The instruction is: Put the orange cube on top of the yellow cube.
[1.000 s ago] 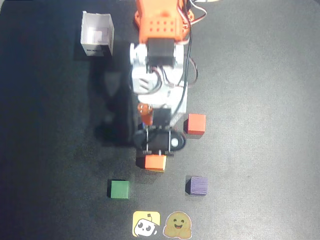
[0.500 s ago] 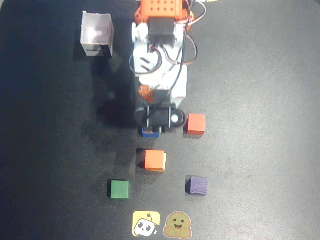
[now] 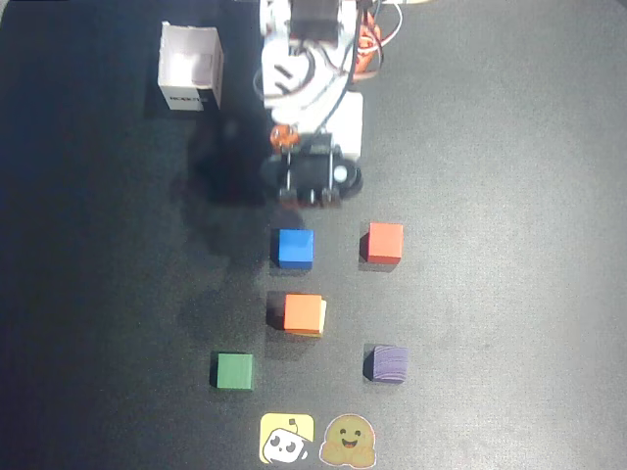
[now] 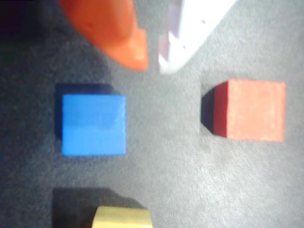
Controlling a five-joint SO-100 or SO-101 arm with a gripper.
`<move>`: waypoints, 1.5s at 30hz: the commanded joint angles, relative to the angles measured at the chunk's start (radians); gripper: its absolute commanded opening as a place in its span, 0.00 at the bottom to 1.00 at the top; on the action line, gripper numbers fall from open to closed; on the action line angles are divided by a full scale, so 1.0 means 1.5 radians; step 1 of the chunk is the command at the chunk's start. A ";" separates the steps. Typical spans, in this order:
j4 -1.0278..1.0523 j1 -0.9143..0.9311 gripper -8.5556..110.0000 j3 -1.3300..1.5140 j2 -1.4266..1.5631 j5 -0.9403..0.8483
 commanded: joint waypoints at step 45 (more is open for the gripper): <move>0.134 0.027 0.08 0.177 0.280 -0.148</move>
